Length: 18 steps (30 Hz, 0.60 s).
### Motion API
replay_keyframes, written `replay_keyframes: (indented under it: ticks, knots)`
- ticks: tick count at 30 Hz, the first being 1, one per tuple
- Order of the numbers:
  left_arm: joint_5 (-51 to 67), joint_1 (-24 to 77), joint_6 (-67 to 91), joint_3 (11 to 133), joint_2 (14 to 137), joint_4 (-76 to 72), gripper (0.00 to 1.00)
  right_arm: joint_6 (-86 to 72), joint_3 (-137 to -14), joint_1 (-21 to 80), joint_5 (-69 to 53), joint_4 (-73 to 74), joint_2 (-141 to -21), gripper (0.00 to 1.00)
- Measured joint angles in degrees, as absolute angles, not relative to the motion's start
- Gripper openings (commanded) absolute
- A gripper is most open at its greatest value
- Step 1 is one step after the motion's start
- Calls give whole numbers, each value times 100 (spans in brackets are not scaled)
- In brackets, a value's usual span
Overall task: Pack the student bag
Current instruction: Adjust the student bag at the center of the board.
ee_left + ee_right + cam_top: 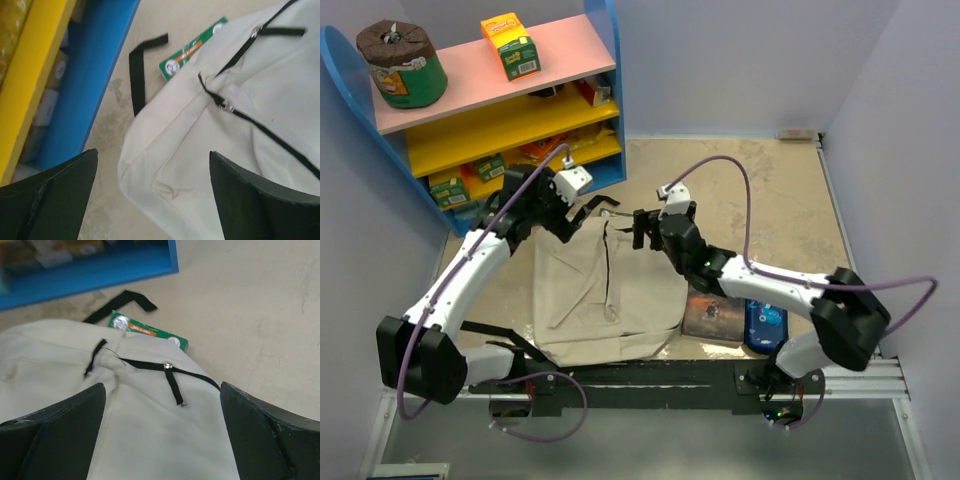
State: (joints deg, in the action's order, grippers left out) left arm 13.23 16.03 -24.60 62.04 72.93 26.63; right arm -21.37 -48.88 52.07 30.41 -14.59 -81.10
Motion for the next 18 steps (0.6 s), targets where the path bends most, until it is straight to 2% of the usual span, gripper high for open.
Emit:
replay_keyframes:
  ticks: [6,10,13,15,17,18]
  knots:
    - [1232,703,-2755,5470,7463,3055,94,-1844,-5052,4628,2351,-1245,-9539,98]
    - [1142,283,-3089,5043,7780,3424,94,-1791,-5048,4289,1979,-1194,-9876,94]
    - [1175,259,-3277,4862,7926,3511,92,-1787,-5011,4136,1728,-1302,-9848,86]
    - [1280,257,-3387,4814,8016,3481,90,-1796,-4904,4099,1610,-1404,-9802,75]
    - [1387,235,-3448,4810,8128,3437,77,-1817,-4766,4080,1496,-1487,-9736,66]
    - [1433,224,-3465,4810,8182,3424,68,-1841,-4698,4080,1435,-1511,-9695,55]
